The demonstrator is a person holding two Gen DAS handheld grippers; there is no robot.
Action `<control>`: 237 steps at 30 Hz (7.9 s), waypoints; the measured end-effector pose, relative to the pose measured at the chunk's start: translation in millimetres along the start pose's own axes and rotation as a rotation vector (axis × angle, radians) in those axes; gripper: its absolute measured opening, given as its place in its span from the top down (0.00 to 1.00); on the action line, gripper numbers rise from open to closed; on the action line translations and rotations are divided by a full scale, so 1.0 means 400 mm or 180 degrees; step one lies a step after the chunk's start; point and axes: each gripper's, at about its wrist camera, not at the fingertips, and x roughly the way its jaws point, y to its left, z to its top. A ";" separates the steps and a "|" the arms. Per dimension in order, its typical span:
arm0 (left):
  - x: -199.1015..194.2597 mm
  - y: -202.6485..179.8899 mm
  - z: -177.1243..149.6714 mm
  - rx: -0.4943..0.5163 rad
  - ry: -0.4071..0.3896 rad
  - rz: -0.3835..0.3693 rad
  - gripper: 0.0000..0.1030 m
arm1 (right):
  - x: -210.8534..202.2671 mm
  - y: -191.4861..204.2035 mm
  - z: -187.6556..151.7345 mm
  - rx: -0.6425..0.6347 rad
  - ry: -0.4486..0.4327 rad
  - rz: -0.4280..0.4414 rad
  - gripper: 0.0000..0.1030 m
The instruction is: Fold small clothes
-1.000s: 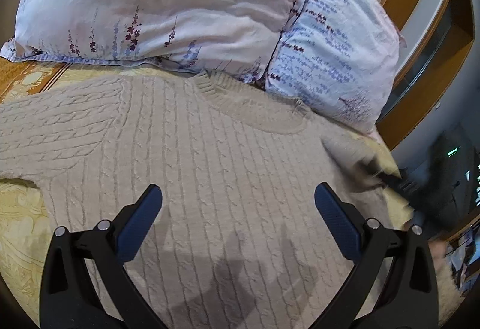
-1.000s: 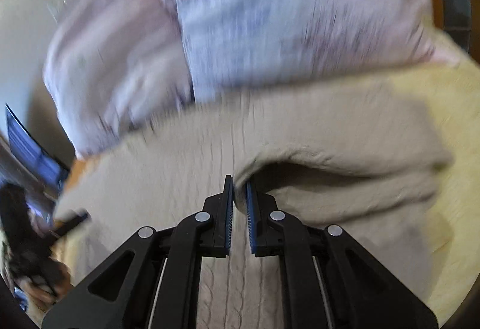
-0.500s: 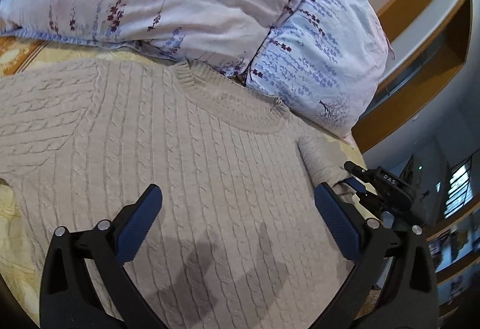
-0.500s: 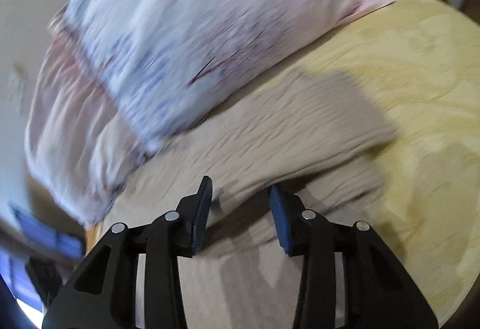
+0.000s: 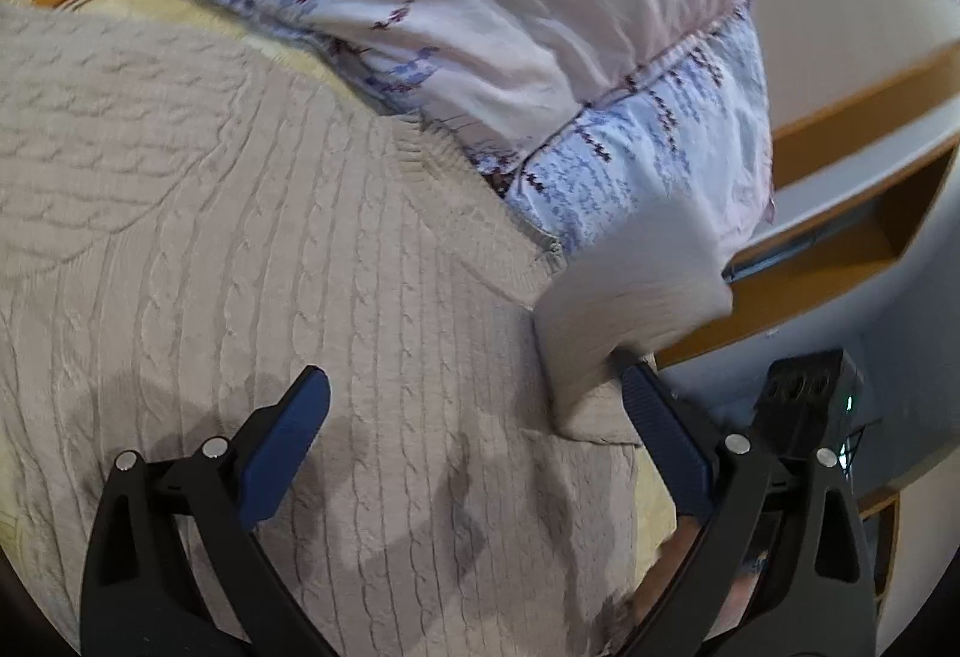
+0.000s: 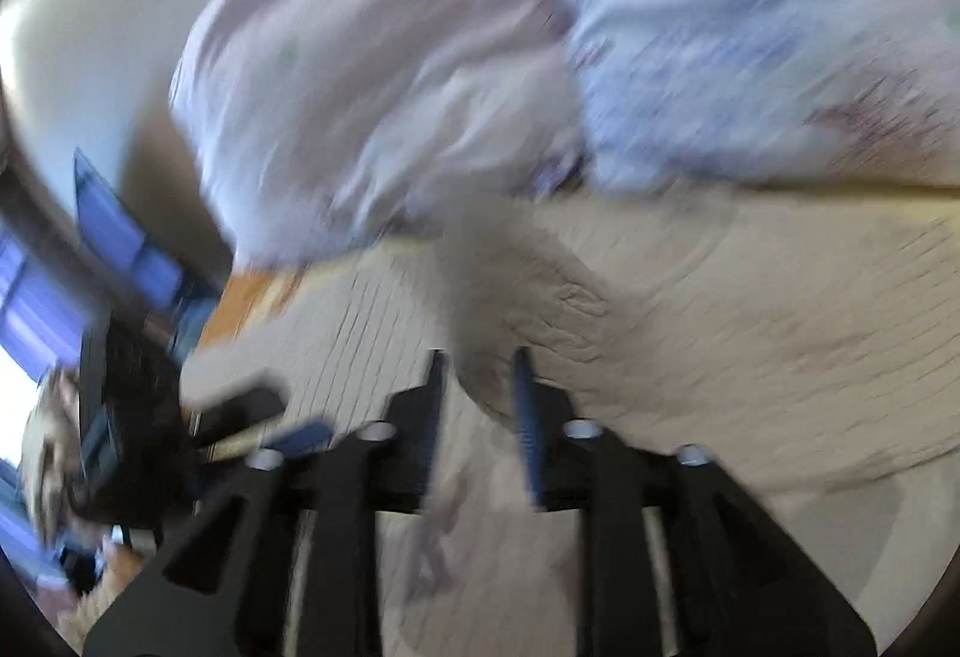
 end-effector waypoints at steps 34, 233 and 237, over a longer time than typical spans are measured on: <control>0.118 -0.007 0.112 0.0541 0.0148 0.0893 0.93 | -0.244 -0.450 -0.183 0.2117 -0.0985 -0.0891 0.92; -0.407 0.158 -0.377 0.0509 0.0217 -0.0204 0.53 | -0.461 -0.393 -0.494 0.1452 -0.0135 0.0575 0.63; -0.419 0.176 -0.416 0.0478 0.0349 -0.0522 0.53 | -0.483 -0.386 -0.560 0.1308 -0.0068 0.0868 0.63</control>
